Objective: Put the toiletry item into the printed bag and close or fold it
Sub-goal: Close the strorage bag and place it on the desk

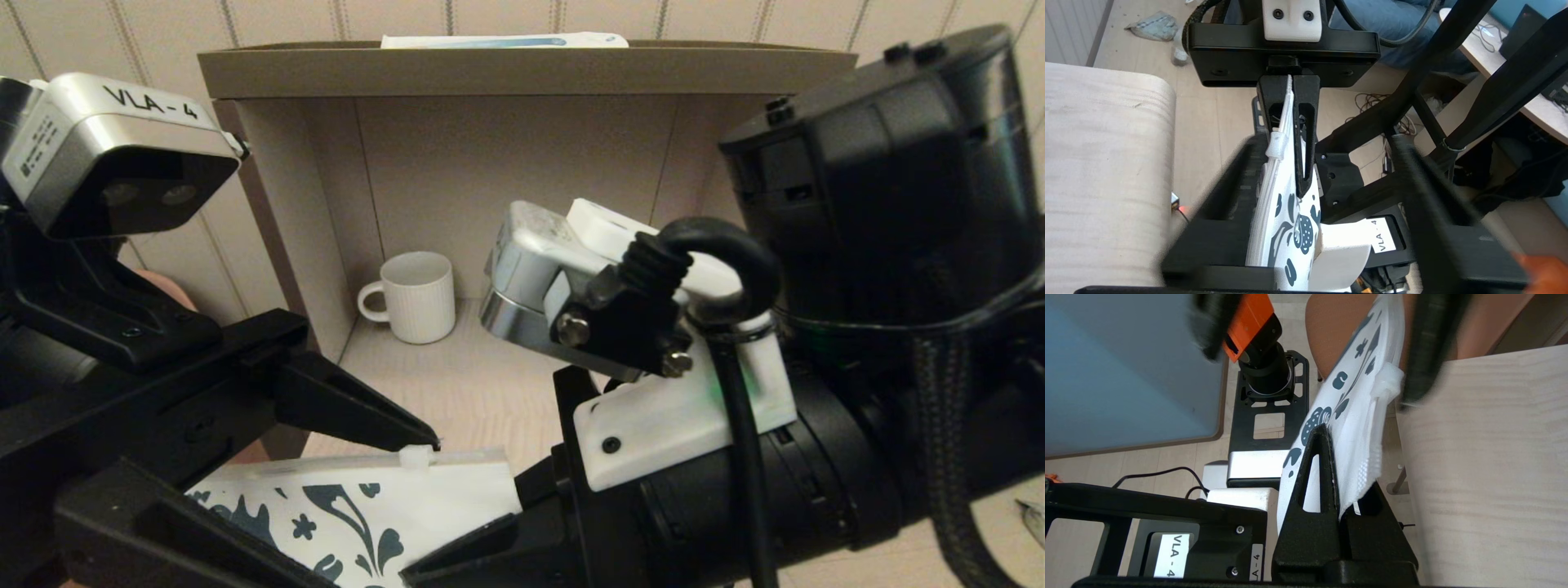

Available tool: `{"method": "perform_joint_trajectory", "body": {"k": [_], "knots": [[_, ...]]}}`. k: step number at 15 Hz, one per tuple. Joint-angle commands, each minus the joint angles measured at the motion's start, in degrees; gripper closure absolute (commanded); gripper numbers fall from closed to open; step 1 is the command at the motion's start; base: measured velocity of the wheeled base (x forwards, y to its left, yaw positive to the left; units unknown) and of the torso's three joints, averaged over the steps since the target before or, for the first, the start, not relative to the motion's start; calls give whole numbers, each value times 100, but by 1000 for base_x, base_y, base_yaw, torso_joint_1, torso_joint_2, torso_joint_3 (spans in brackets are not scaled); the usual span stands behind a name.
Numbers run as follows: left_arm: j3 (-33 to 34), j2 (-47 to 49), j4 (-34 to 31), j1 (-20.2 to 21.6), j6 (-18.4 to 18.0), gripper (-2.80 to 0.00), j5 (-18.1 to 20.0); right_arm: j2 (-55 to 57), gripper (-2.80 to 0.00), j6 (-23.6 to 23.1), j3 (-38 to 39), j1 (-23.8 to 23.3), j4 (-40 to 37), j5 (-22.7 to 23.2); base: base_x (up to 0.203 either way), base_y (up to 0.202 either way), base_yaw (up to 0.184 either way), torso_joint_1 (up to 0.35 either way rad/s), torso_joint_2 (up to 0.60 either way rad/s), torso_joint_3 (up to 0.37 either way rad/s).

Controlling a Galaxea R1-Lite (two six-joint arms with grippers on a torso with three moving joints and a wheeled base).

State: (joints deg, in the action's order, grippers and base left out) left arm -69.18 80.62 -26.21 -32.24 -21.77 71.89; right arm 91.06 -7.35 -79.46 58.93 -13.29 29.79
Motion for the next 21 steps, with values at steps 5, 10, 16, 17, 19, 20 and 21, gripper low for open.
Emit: {"method": "perform_joint_trajectory", "body": {"k": [5, 10, 16, 17, 19, 20, 21], "knots": [[1, 7, -16, -1, -20, 0, 45, -18, 0, -10, -18, -4, -7, 18, 0, 0, 0, 0, 0, 0], [-2, 16, -16, -1, -20, 0, 36, -27, 0, -12, -8, -13, -7, 9, 0, 0, 0, 0, 0, 0], [25, 114, 80, 50, -46, 0, -270, -266, 0, -21, 68, -31, -14, -9, 0, 0, 0, 0, 0, 0], [66, 139, 159, 78, -38, 0, -263, -313, 0, -28, 73, -31, -16, -9, 0, 0, 0, 0, 0, 0], [106, 156, 272, 87, -34, 0, -279, -388, 0, -37, 129, -31, -7, -9, 0, 0, 0, 0, 0, 0], [98, 179, 274, 126, -33, 0, -296, -388, 0, -38, 141, -31, -7, -9, 0, 0, 0, 0, 0, 0], [93, 205, 283, 162, -29, 0, -298, -421, 0, -38, 159, -31, -7, -9, 0, 0, 0, 0, 0, 0]]}}
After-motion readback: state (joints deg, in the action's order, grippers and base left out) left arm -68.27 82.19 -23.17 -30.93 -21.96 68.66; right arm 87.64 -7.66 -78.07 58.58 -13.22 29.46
